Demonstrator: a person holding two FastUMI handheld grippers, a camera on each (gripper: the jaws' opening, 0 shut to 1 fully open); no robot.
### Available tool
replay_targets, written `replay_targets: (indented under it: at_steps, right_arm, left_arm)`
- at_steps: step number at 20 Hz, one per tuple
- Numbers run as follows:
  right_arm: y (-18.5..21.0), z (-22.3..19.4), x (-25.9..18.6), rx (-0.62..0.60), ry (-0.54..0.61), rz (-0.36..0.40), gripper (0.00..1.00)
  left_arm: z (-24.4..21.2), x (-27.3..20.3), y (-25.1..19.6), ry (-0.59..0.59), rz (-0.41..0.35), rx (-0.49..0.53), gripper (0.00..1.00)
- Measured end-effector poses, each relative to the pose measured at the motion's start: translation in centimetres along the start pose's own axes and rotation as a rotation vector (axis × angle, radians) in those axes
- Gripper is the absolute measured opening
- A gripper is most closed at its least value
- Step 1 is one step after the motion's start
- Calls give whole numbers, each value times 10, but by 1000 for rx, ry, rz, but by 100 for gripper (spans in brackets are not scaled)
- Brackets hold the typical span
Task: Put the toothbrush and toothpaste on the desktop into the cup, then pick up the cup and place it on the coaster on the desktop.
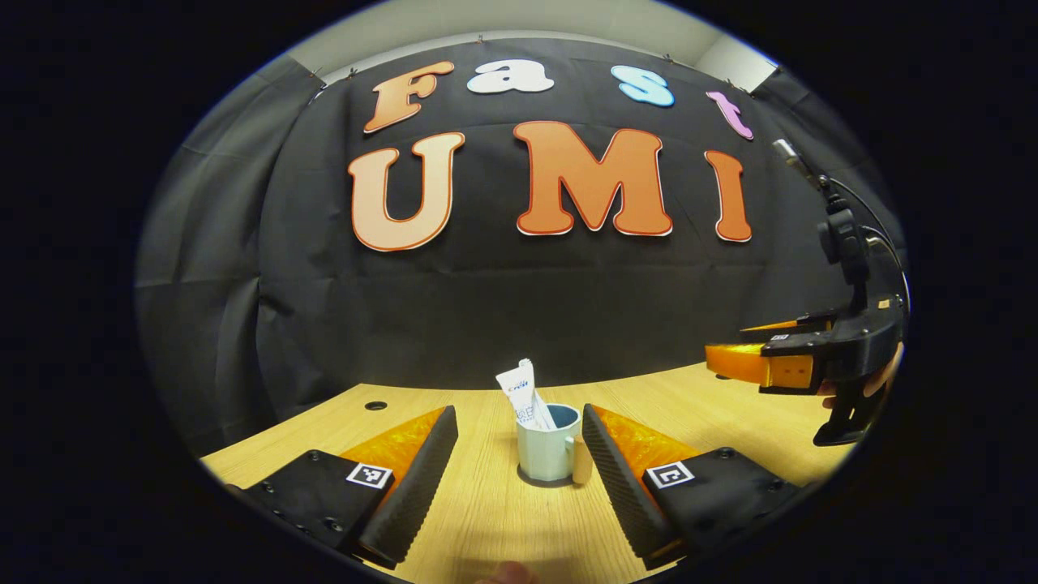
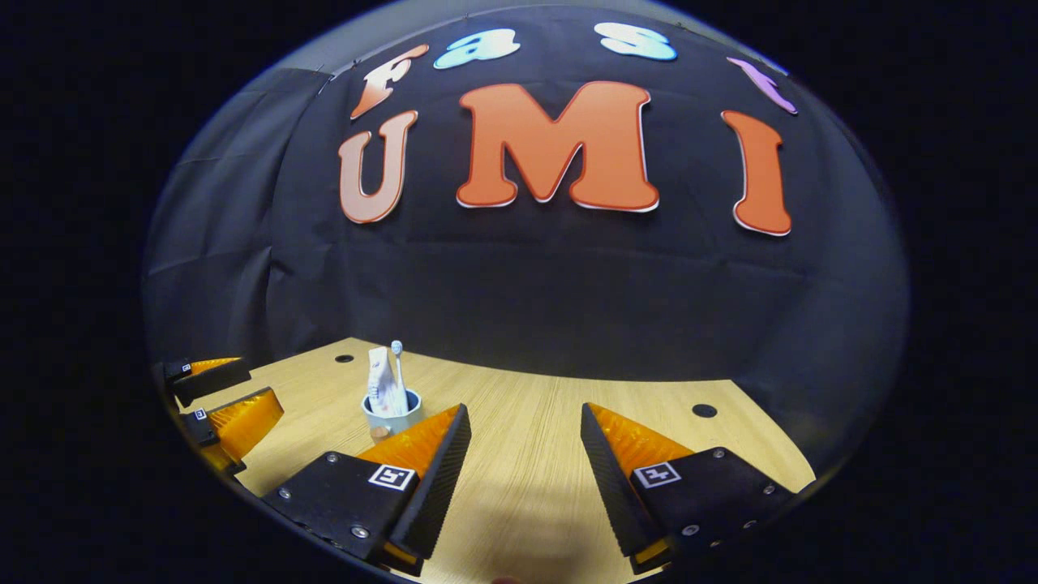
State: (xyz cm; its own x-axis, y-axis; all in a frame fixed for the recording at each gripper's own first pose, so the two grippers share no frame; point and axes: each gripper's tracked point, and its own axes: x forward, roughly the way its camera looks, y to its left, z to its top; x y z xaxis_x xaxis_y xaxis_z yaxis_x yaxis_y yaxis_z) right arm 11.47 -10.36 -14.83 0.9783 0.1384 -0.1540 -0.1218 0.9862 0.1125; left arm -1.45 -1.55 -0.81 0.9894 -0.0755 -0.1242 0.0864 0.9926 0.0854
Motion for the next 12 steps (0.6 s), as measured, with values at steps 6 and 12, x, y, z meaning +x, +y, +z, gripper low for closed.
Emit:
replay_targets:
  at_steps: [6,12]
  right_arm:
    - [-30,15,-27,-19,-137,-90,83]
    - [-47,31,-51,-5,-276,-144,83]
  left_arm:
    - [5,1,-15,-9,-20,7,98]
    - [6,3,-24,-16,-28,2,98]
